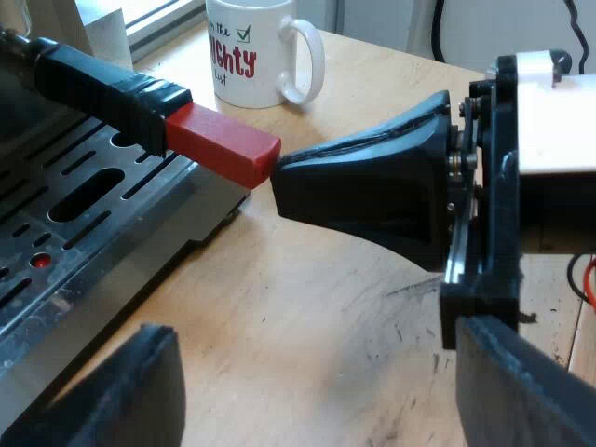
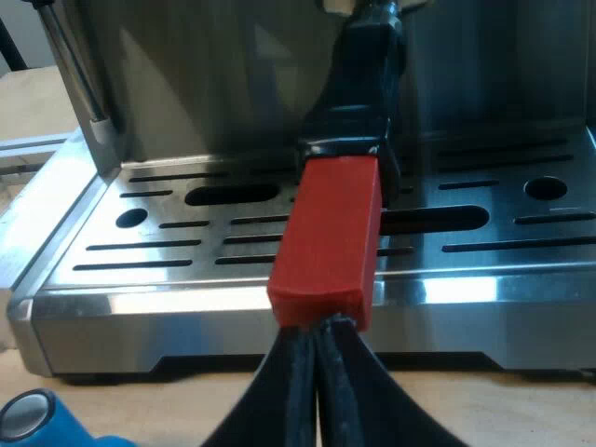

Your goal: Grind coffee beans and then tamp

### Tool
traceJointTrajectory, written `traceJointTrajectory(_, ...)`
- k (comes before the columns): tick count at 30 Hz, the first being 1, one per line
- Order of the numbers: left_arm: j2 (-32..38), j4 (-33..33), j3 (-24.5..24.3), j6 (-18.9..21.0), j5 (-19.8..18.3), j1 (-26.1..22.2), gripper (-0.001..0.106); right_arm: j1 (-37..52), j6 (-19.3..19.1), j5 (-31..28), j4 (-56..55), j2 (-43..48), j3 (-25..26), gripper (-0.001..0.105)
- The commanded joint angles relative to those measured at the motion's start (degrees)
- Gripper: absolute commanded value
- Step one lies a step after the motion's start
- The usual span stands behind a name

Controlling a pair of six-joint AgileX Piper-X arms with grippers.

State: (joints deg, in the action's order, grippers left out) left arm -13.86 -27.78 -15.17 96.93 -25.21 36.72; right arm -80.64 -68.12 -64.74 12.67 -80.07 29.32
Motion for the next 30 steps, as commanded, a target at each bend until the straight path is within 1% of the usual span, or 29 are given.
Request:
traceJointTrajectory(1,0.06,1.03,-0.03,-0.04,-0.68,0.23,0.063,1.62,-0.20,-0.99,1.00,0.21,0.14,0.000)
traceJointTrajectory(7,0.06,1.03,-0.03,-0.04,-0.68,0.23,0.063,4.02,-0.20,-1.25,3.66,0.21,0.14,0.000)
traceJointTrajectory(12,0.06,1.03,-0.03,-0.04,-0.68,0.23,0.063,4.00,-0.20,-6.35,3.83,0.21,0.14,0.000)
traceJointTrajectory(14,0.06,1.03,-0.03,-0.04,-0.68,0.23,0.063,4.00,-0.20,-7.50,3.83,0.21,0.14,0.000)
traceJointTrajectory(24,0.06,1.03,-0.03,-0.04,-0.68,0.23,0.063,4.00,-0.20,-7.11,3.50,0.21,0.14,0.000)
traceJointTrajectory(28,0.06,1.03,-0.03,-0.04,-0.68,0.23,0.063,3.23,-0.20,-4.72,1.60,0.21,0.14,0.000)
traceJointTrajectory(30,0.06,1.03,-0.03,-0.04,-0.68,0.23,0.063,2.31,-0.20,-4.64,0.43,0.21,0.14,0.000)
